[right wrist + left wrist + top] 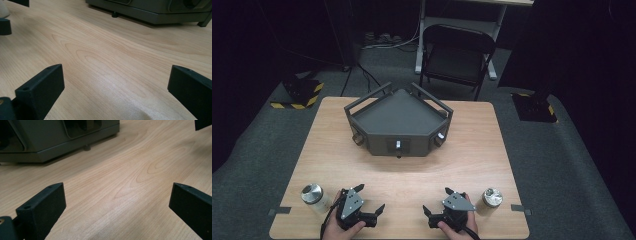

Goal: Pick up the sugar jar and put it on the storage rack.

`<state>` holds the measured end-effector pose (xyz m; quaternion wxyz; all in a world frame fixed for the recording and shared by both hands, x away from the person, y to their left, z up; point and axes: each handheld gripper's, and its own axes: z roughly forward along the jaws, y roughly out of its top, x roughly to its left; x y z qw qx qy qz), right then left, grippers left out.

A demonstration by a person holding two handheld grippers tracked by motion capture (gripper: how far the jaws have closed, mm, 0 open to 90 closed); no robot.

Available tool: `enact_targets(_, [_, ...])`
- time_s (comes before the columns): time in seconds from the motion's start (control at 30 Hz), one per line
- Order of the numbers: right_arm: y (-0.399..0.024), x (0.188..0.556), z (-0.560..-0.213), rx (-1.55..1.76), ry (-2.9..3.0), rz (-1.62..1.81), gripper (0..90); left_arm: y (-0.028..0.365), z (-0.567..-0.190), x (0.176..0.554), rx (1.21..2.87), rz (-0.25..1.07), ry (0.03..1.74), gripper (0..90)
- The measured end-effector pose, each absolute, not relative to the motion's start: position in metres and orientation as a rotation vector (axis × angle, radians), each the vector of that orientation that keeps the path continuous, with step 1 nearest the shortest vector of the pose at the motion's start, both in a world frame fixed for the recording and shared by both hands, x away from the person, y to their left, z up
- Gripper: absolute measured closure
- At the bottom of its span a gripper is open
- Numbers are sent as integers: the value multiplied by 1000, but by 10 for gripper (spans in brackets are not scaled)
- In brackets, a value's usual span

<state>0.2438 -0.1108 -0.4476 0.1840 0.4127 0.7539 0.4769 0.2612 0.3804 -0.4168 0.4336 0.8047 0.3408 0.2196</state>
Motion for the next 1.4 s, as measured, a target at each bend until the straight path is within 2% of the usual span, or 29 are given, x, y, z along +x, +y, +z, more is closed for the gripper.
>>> enact_targets(0.43, [-105, 236, -450, 1128, 2102, 1344, 9, 393, -424, 245, 1919, 558, 860, 7])
enact_targets(1.4, [-115, 241, -450, 1124, 2129, 1377, 8, 400, -423, 250, 1906, 498, 875, 5])
